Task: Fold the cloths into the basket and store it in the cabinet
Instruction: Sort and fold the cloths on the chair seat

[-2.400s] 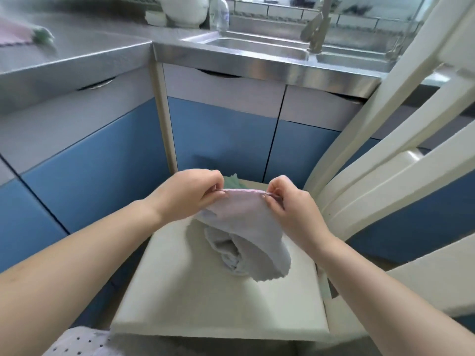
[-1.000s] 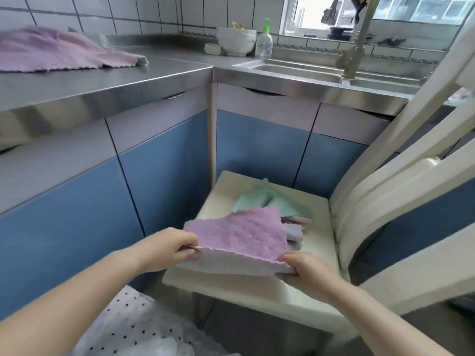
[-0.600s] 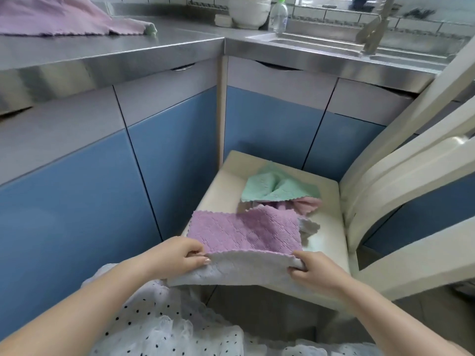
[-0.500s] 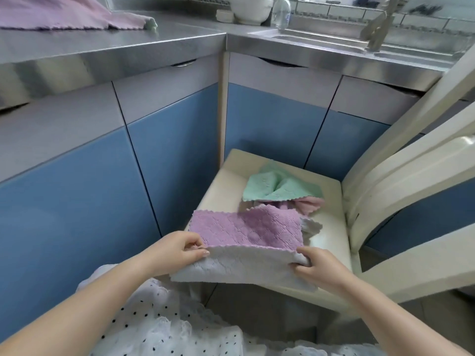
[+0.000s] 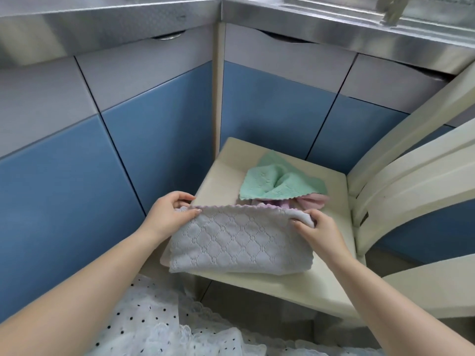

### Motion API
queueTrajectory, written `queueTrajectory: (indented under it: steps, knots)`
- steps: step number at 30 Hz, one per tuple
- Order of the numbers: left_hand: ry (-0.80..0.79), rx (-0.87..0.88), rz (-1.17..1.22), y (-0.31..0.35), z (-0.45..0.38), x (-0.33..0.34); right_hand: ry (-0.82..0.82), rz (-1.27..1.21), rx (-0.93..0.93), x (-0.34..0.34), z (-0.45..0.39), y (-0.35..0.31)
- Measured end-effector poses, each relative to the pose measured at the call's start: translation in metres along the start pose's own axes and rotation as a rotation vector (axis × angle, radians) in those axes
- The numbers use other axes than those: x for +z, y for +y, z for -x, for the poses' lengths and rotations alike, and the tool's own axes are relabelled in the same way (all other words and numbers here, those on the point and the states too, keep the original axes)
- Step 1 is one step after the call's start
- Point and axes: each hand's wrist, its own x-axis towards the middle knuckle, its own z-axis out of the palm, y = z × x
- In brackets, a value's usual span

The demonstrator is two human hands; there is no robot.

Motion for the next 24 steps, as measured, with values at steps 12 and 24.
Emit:
queueTrajectory:
  steps: [12,24]
  knots:
    - [0.033,0.014,-0.133,-0.015,-0.035,0.015,0.010,0.047,0.100,0.013,-0.026,0.012]
    - [0.244,0.281,-0.427,-0.003,-0.004,0.032,0.247,0.036,-0.038,0.006,-0.007,-0.008]
